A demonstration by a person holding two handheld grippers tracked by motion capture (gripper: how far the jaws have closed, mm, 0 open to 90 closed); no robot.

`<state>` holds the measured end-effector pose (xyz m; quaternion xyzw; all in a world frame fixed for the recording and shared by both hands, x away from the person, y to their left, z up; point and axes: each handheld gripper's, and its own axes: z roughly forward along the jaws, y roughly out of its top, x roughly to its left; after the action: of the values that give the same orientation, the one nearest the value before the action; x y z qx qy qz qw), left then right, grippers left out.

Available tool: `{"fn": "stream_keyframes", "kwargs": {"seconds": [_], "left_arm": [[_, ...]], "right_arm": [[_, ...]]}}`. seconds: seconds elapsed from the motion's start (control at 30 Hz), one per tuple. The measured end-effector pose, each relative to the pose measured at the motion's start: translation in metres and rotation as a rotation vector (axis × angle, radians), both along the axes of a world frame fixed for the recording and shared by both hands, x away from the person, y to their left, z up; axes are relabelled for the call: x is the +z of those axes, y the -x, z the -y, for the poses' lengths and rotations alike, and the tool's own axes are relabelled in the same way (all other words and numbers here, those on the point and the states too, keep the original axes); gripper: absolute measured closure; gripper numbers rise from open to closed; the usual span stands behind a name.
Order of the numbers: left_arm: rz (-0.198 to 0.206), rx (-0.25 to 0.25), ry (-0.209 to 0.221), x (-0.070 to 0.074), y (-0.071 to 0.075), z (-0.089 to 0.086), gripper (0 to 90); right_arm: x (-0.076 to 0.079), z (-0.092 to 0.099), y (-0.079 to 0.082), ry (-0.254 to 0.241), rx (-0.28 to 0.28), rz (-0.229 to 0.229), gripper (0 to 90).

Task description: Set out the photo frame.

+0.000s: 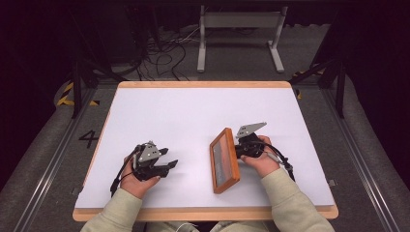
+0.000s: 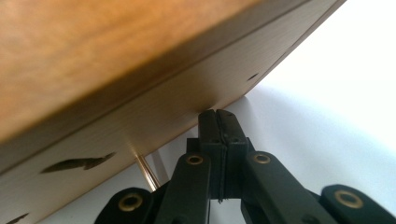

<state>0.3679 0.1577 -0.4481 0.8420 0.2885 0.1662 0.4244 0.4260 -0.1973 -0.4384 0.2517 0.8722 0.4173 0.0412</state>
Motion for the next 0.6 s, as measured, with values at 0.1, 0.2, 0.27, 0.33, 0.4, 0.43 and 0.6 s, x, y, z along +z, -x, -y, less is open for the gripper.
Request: {"fn": "stream_keyframes", "kwargs": {"seconds": [0.1, 0.2, 0.27, 0.33, 0.4, 0.43, 0.6], "left_arm": [[-0.002, -0.002, 0.001, 0.000, -0.001, 0.000, 42.5], [0.000, -0.001, 0.006, 0.000, -0.002, 0.000, 42.5], [0.000, 0.000, 0.005, 0.001, -0.003, 0.000, 42.5], [-0.002, 0.001, 0.008, 0.002, -0.004, 0.000, 42.5], [0.000, 0.001, 0.007, 0.002, -0.005, 0.001, 42.5], [0.001, 0.000, 0.008, 0.002, -0.006, 0.001, 42.5], [-0.002, -0.002, 0.009, 0.002, -0.008, 0.002, 42.5]], "right_arm": [[0.007, 0.002, 0.005, 0.080, -0.033, 0.056, 88.9], [0.018, 0.007, 0.012, 0.091, -0.073, 0.084, 84.2], [0.024, 0.012, 0.015, 0.109, -0.081, 0.102, 80.5], [0.031, 0.016, 0.020, 0.156, -0.081, 0.144, 77.6], [0.038, 0.021, 0.026, 0.174, -0.090, 0.152, 71.0], [0.040, 0.023, 0.027, 0.175, -0.093, 0.152, 68.4], [0.059, 0.027, 0.038, 0.216, -0.097, 0.235, 58.8]]}}
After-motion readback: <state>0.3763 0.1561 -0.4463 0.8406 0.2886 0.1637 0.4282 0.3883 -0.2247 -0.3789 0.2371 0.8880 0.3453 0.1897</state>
